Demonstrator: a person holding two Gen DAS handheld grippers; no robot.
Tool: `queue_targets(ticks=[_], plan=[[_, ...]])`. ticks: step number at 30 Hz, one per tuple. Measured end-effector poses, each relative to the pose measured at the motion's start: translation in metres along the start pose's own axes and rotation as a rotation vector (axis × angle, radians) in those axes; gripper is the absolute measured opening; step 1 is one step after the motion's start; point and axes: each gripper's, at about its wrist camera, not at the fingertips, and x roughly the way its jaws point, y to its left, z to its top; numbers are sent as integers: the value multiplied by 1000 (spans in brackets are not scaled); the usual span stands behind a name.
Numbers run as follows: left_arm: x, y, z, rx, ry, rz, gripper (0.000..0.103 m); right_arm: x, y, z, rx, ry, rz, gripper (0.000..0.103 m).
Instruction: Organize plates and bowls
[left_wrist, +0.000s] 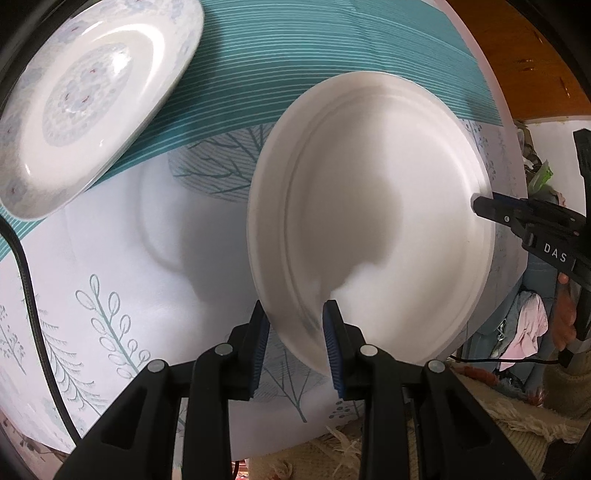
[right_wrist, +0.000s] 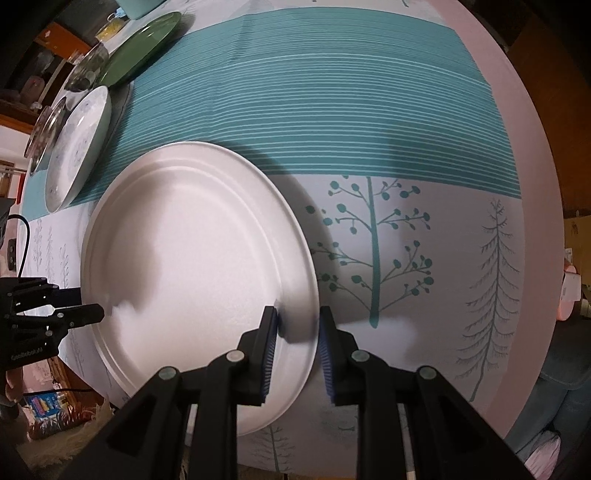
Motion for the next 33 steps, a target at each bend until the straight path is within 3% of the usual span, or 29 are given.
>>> queue_targets(ticks=[21, 24, 28, 33], plan=[[8, -6, -4, -34, -24, -1, 29, 8, 0, 2, -34, 10, 28, 22], [9, -8, -5, -27, -31, -2, 38, 8, -3, 2, -36, 5, 27, 23], [6, -11, -4, -8, -57, 22, 40, 5, 2, -1, -52, -10, 5, 23], [-4, -12, -5, -6, -108, 48, 57, 2, 6, -4, -59, -12, -3, 25]])
